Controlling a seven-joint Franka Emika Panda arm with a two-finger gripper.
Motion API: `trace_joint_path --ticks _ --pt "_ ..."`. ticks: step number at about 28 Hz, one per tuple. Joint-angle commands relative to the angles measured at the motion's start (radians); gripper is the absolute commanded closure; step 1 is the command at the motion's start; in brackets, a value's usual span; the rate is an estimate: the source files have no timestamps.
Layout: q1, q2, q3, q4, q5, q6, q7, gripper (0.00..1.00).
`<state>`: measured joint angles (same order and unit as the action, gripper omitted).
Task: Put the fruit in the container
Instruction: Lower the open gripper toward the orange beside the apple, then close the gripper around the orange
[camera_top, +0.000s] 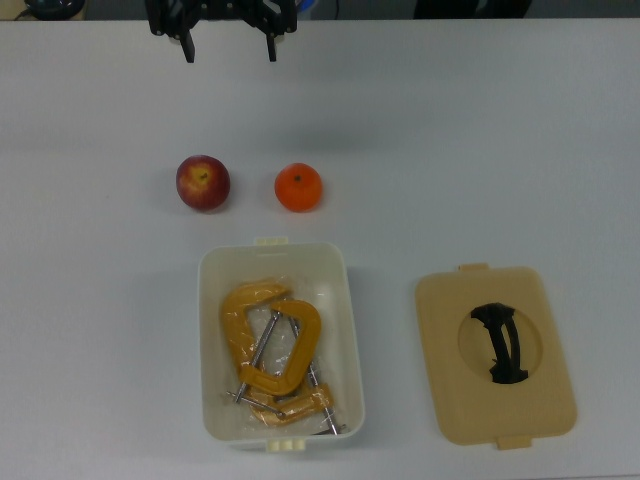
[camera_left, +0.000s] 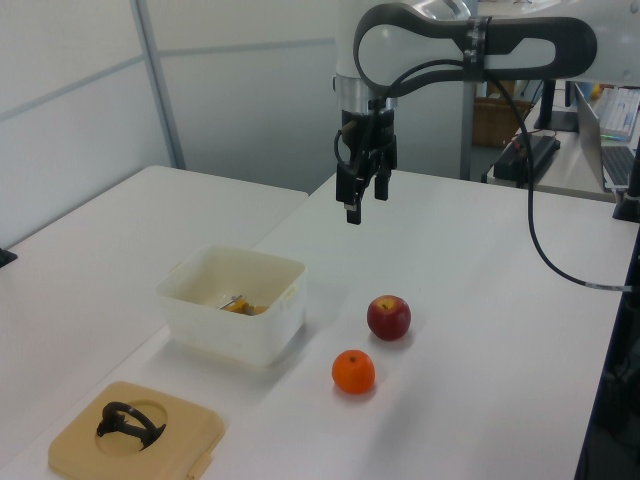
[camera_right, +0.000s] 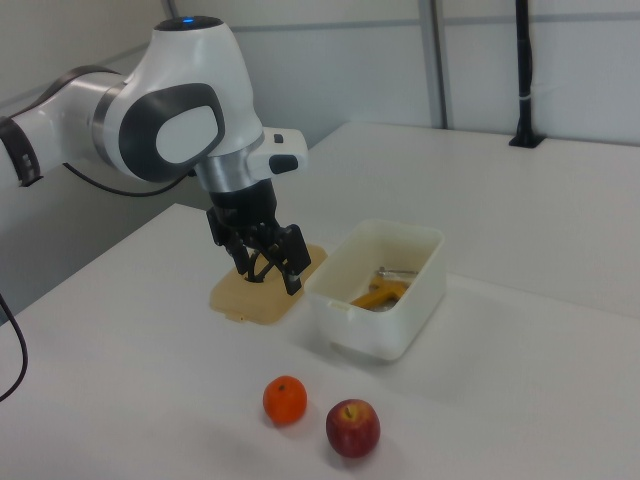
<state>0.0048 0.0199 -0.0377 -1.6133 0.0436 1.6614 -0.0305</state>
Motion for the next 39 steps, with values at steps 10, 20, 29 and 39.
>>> trace_joint_path --ticks 10,20,29,39 --pt "0.012 0.067 0.007 0.004 0.006 0.017 -0.008 0.0" --pt "0.086 0.155 0.018 -0.063 -0.011 0.092 -0.012 0.0" --pt "0.098 0.158 0.035 -0.215 -0.031 0.271 -0.039 0.0" --pt "0.127 0.238 0.035 -0.247 -0.083 0.348 -0.031 0.0"
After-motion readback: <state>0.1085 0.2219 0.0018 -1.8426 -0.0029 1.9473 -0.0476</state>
